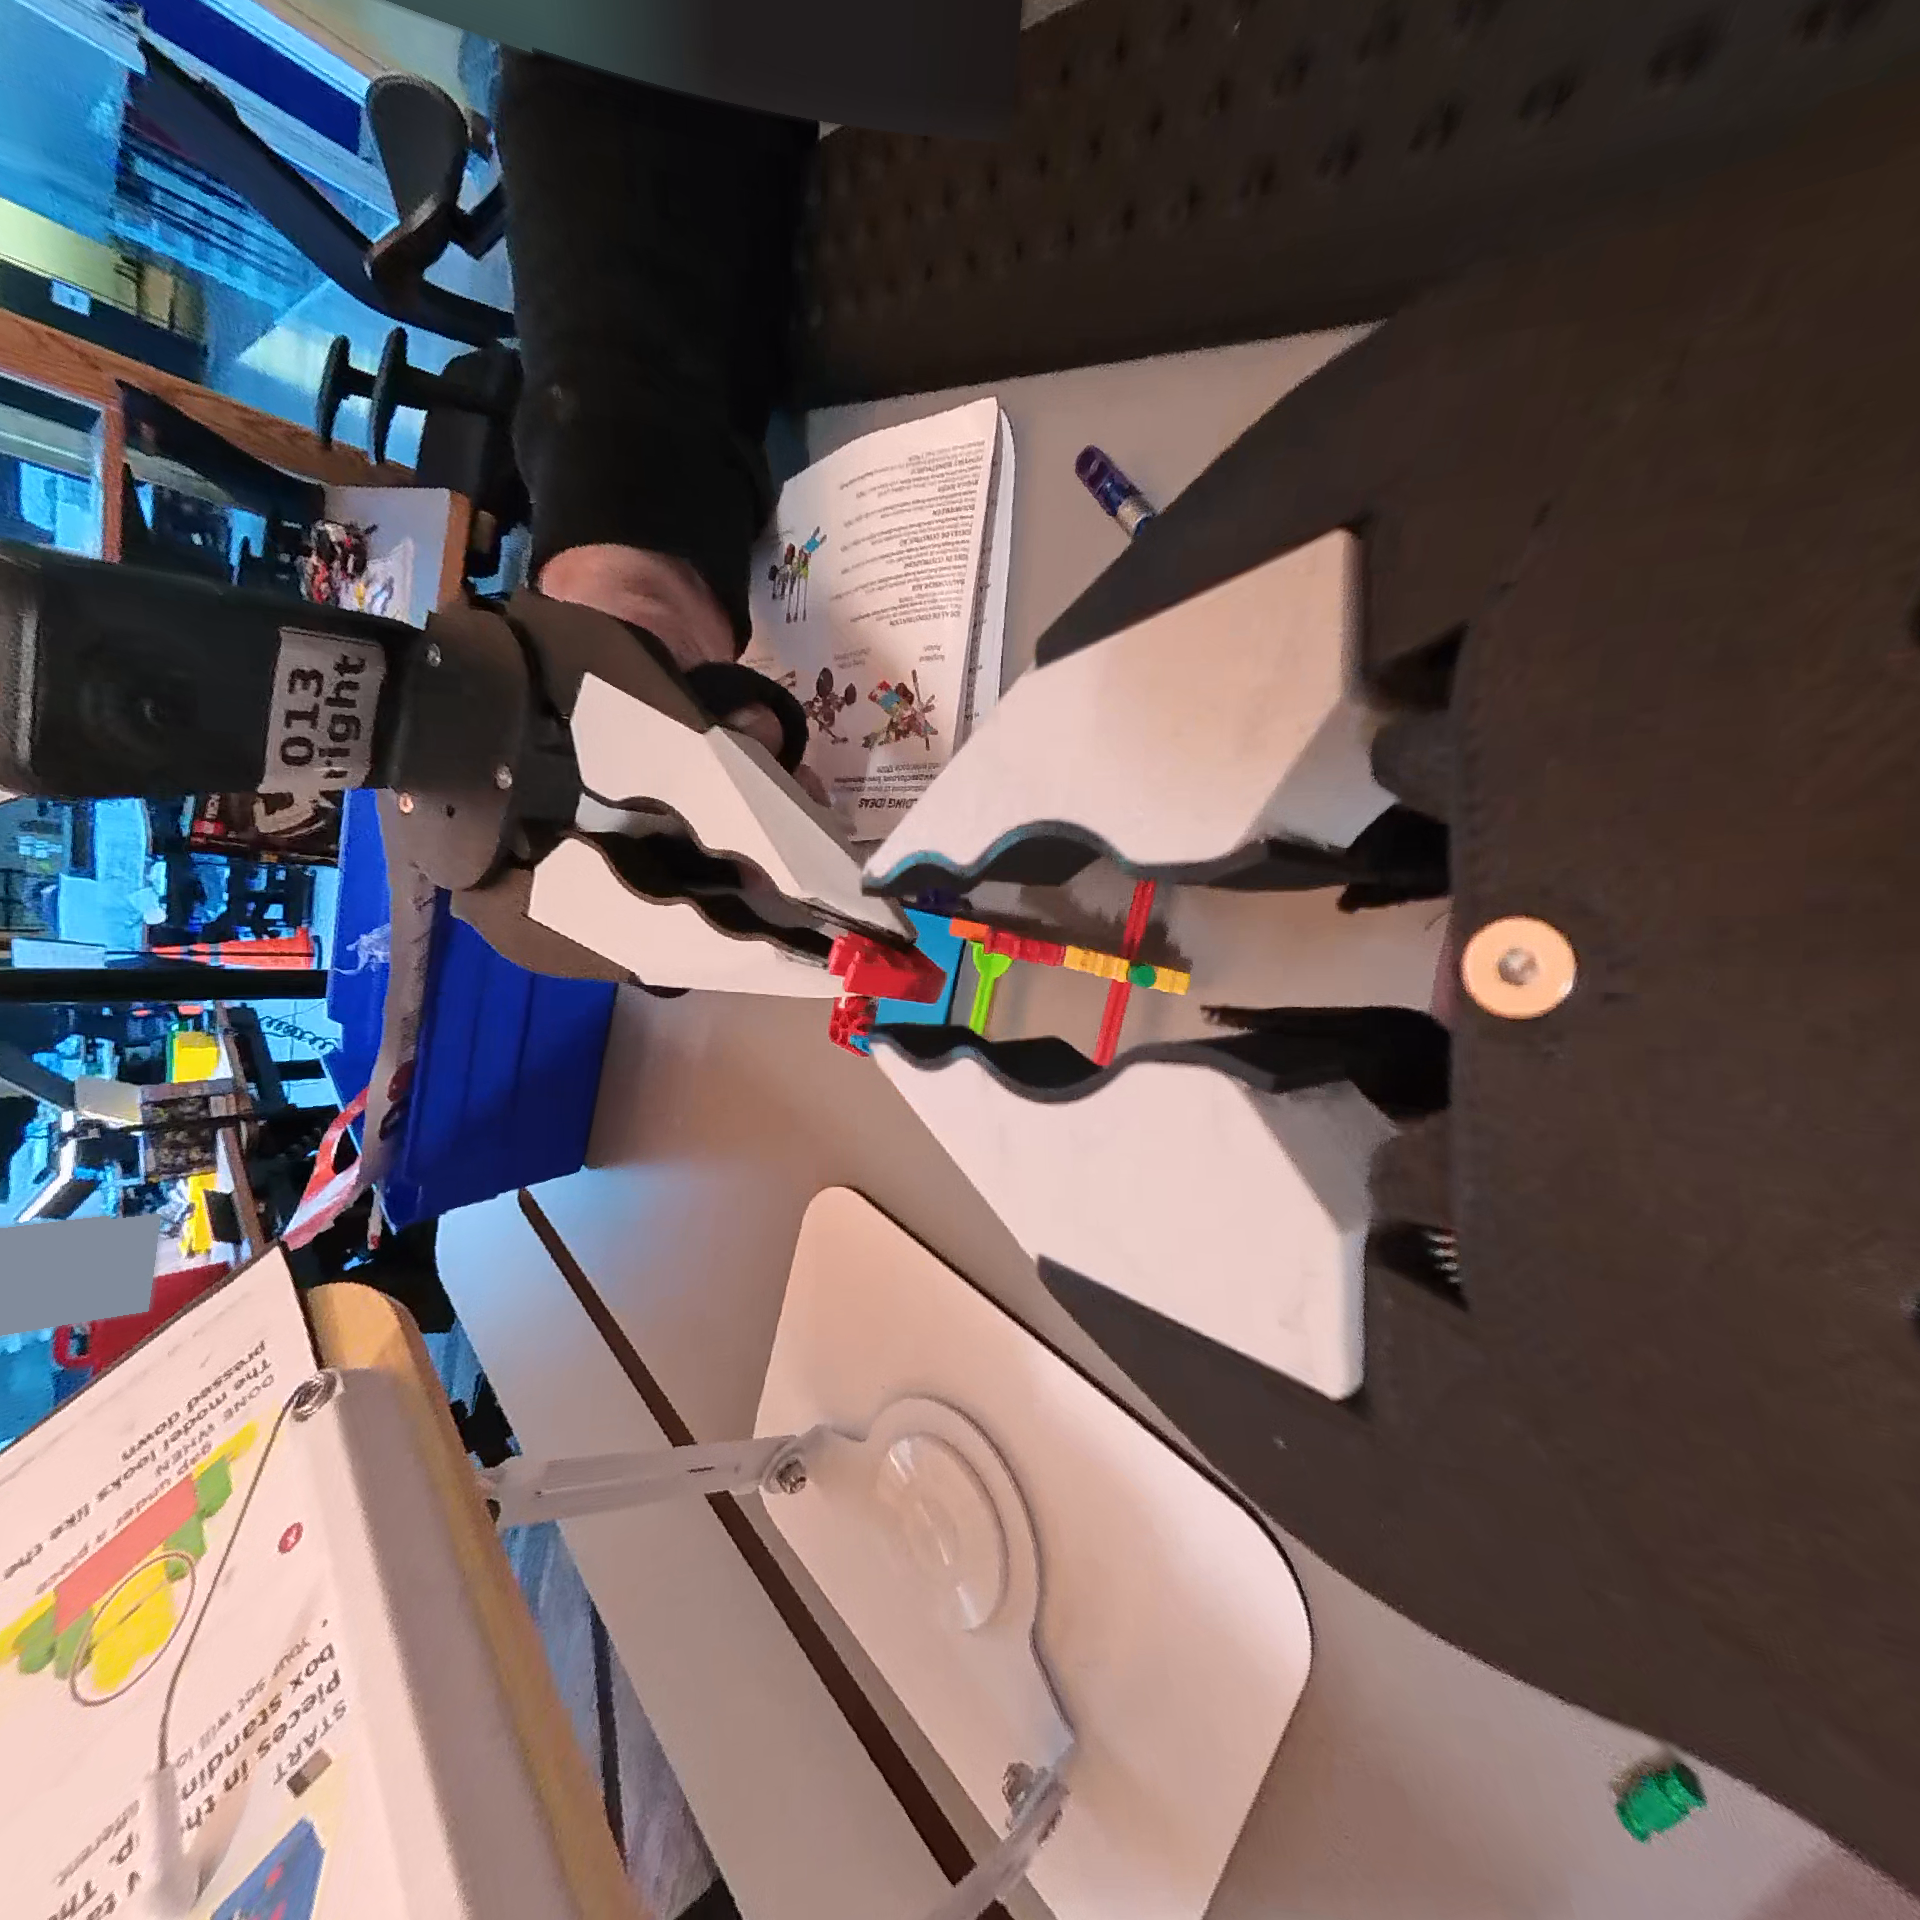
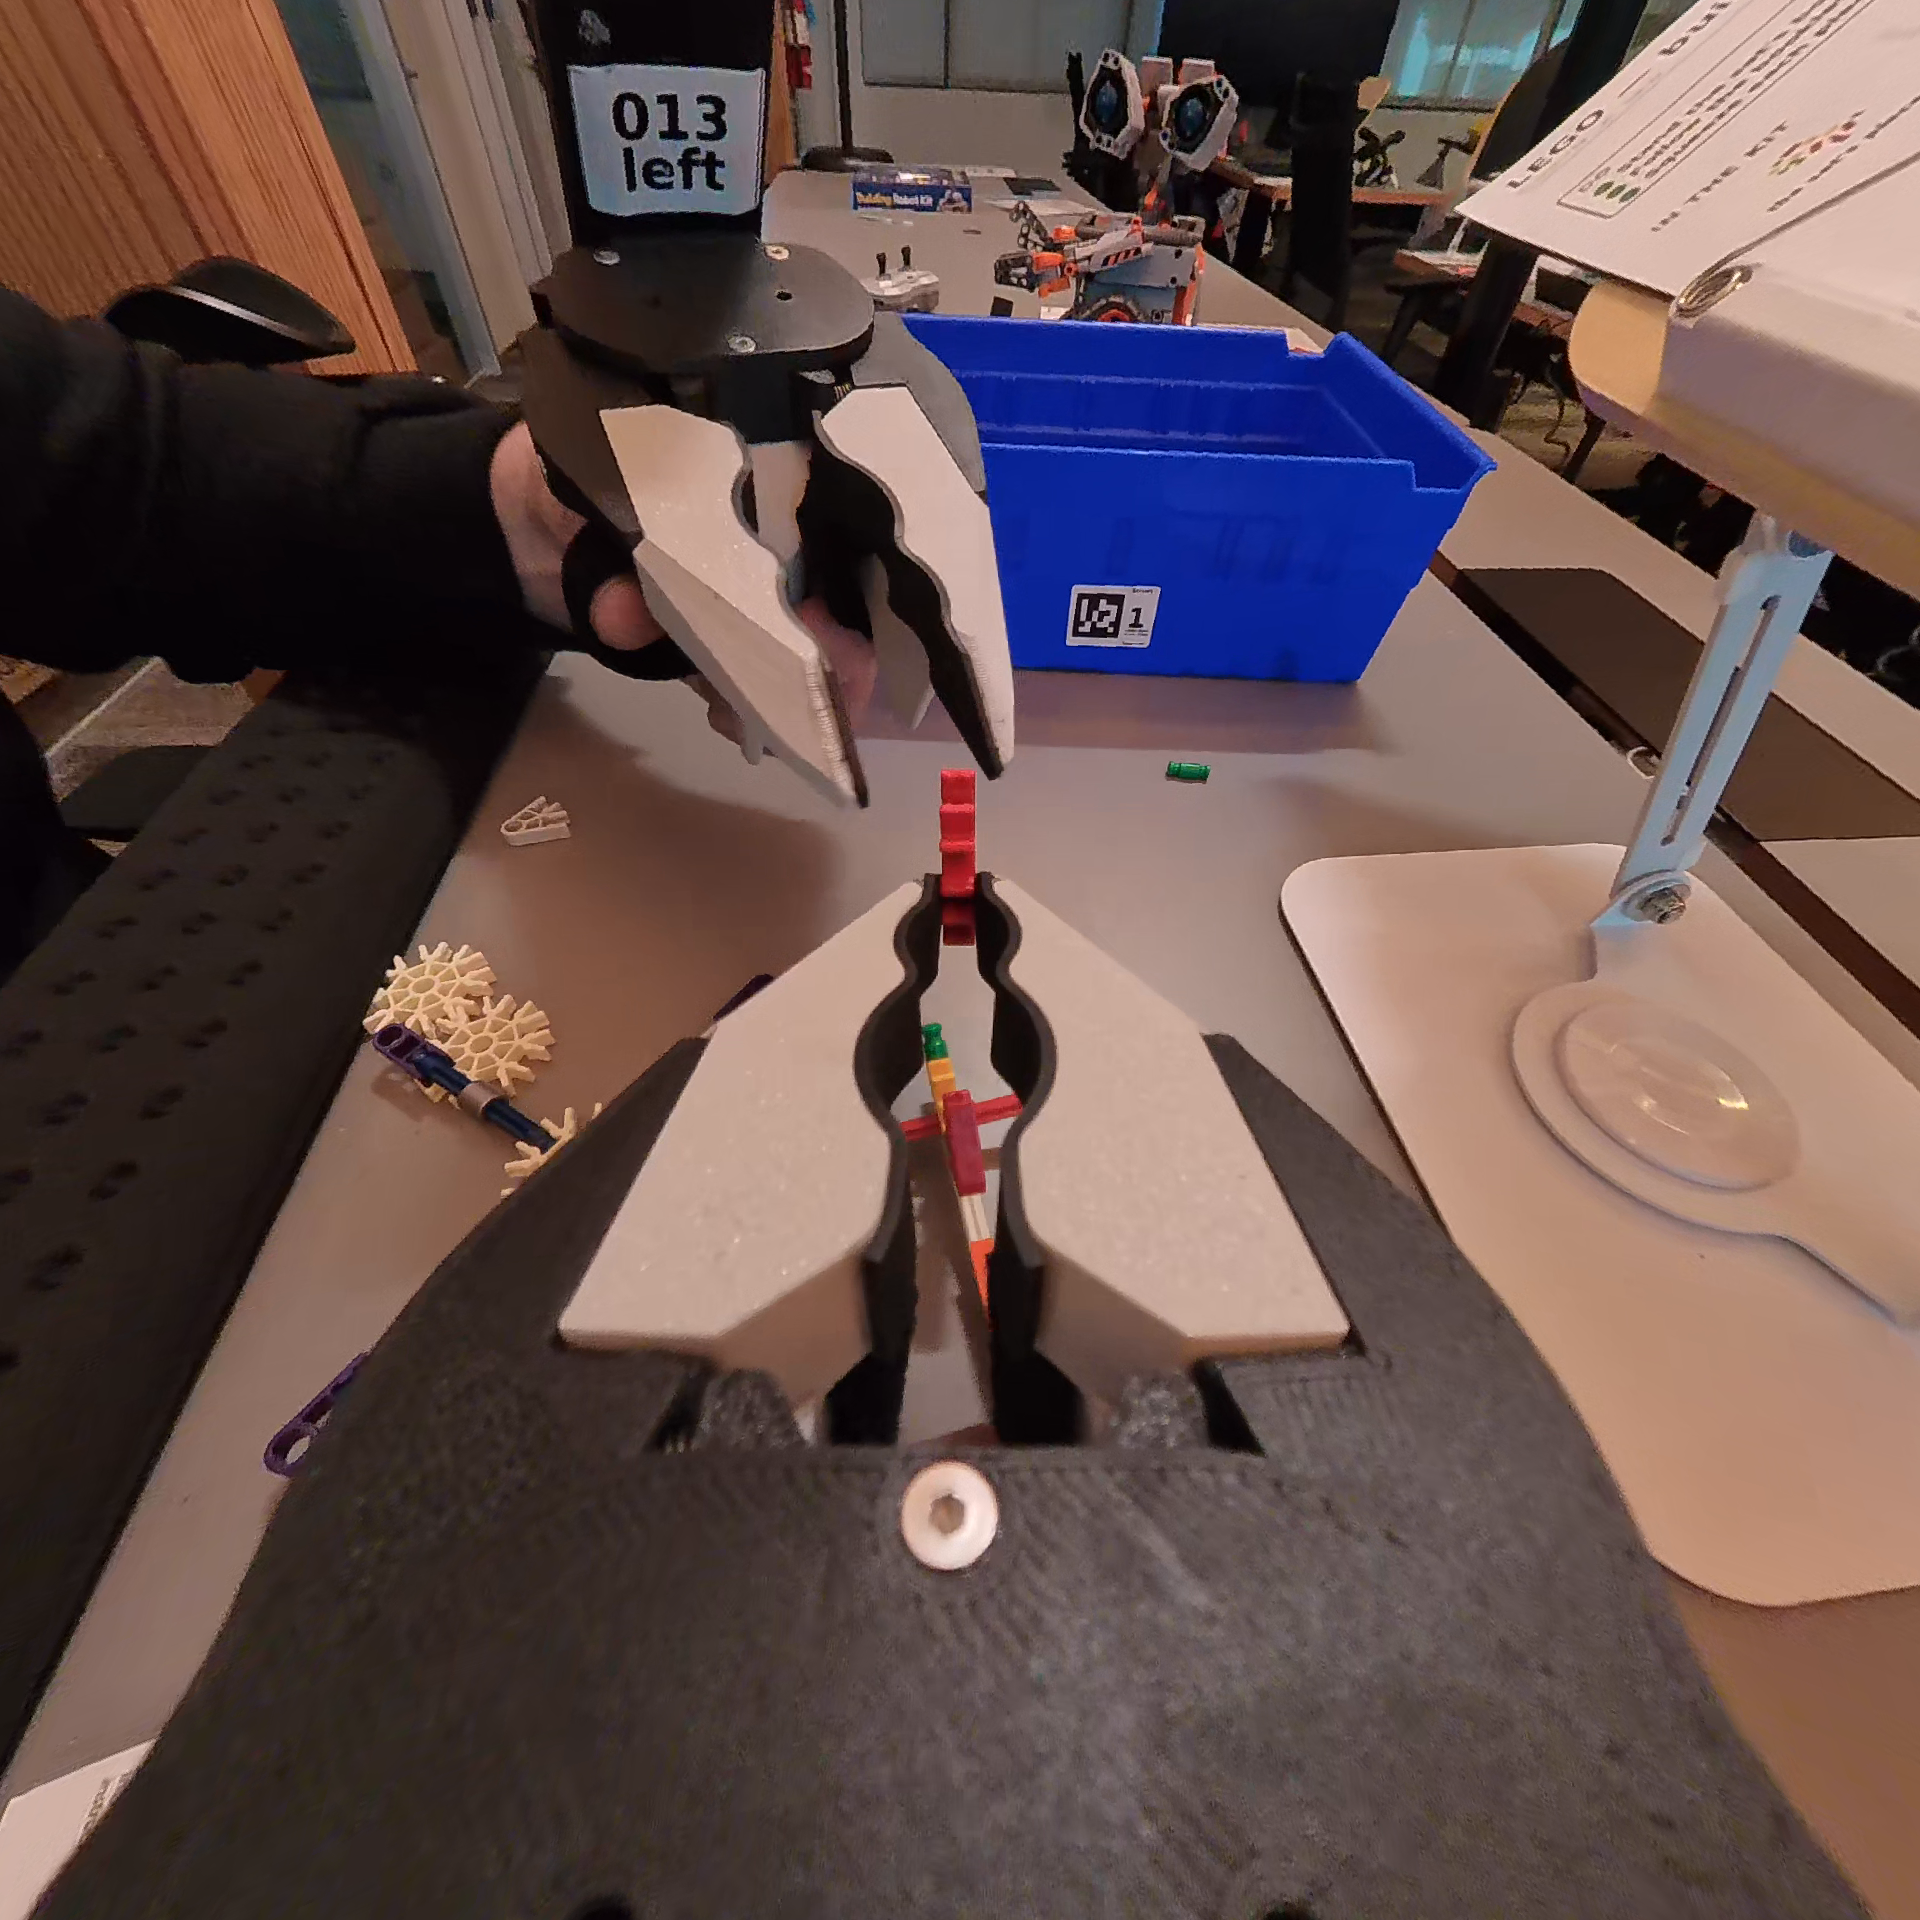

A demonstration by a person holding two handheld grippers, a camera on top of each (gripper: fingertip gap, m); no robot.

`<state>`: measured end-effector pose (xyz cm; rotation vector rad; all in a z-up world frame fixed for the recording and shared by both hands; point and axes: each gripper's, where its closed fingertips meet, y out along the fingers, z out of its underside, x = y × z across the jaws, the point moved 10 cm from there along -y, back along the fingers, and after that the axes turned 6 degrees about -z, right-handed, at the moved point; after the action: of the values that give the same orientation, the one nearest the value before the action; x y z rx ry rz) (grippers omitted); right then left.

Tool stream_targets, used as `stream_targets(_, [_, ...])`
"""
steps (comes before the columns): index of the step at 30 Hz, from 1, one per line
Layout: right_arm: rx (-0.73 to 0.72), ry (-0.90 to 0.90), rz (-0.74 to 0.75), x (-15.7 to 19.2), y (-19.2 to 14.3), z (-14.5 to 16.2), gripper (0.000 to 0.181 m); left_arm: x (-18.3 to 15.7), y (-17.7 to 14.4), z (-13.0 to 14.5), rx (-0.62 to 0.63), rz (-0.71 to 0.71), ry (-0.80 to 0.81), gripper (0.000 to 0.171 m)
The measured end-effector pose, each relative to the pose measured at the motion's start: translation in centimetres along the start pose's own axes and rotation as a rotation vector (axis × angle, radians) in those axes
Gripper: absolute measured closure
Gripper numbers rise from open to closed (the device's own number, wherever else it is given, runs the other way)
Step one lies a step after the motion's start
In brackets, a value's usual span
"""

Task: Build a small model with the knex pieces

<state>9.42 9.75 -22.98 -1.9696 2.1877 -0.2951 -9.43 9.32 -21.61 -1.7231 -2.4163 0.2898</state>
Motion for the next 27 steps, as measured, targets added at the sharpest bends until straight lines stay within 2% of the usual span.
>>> stream_targets(7, [-0.001, -0.001, -0.004, -0.26, 0.06, 0.36, 0.178, 0.24, 0.39, 0.44, -0.021, 0.005, -0.04, 0.171])
stream_targets(27, [0.01, -0.003, 0.003, -0.42, 0.18, 0.68, 0.177, 0.48, 0.34, 0.79, -0.037, 0.024, -0.031, 0.171])
